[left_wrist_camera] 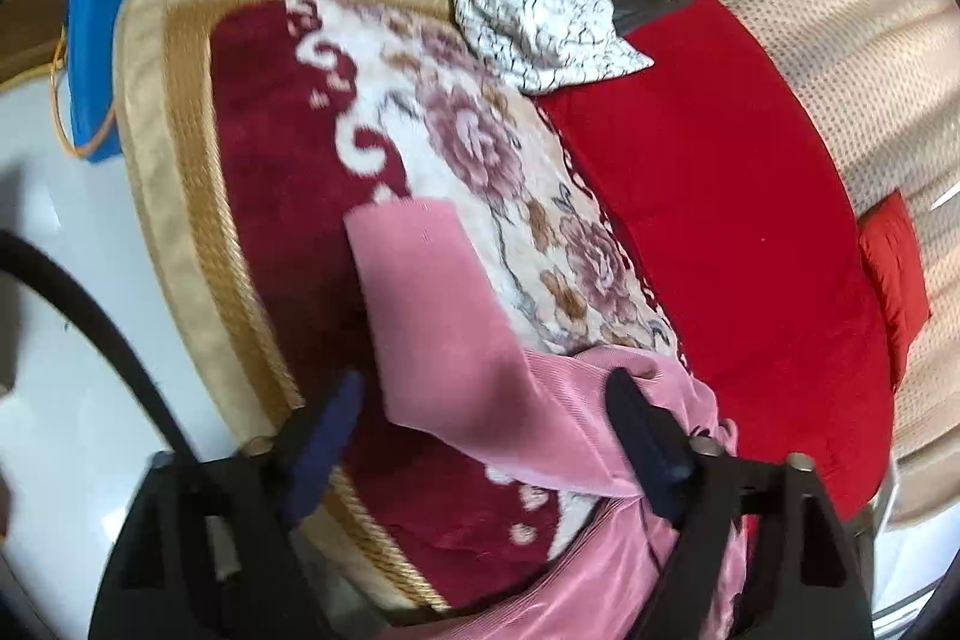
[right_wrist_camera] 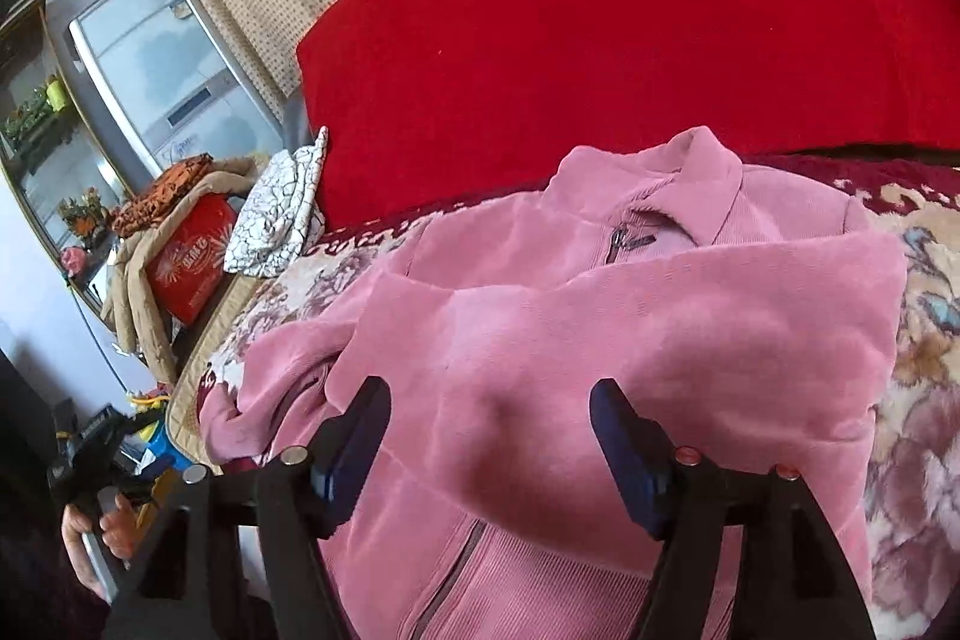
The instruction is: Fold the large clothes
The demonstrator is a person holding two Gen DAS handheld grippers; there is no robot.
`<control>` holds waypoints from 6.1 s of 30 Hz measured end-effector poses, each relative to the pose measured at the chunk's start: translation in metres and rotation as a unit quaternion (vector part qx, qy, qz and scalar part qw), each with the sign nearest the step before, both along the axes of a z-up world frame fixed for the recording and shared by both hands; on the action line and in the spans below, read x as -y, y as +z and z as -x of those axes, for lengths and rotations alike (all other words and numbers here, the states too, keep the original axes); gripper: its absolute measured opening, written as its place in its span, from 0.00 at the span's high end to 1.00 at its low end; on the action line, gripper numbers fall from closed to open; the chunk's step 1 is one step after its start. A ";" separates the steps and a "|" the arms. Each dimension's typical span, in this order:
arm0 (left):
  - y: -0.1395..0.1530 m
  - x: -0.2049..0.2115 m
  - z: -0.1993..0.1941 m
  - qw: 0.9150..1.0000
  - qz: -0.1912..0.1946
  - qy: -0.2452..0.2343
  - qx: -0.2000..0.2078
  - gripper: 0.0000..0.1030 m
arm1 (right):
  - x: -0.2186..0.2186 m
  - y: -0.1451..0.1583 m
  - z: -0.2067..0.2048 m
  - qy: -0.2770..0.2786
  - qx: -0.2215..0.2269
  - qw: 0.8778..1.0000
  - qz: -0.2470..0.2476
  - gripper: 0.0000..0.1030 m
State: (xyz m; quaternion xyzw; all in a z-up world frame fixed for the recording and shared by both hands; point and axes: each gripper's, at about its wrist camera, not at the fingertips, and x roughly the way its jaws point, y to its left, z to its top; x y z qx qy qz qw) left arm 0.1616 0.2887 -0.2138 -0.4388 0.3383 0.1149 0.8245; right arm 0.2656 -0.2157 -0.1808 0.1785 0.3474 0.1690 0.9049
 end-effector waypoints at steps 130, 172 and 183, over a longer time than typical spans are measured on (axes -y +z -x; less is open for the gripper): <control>0.003 0.254 -0.156 0.873 -0.435 -0.219 -0.043 0.31 | 0.065 -0.018 -0.049 -0.103 -0.014 0.994 -0.015 0.39; -0.007 0.253 -0.153 0.855 -0.438 -0.277 -0.033 0.29 | 0.010 -0.033 0.003 -0.002 0.000 0.971 0.238 0.47; 0.014 0.194 -0.102 0.876 -0.404 -0.262 0.005 0.29 | 0.050 -0.017 0.039 -0.031 0.003 0.991 0.134 0.38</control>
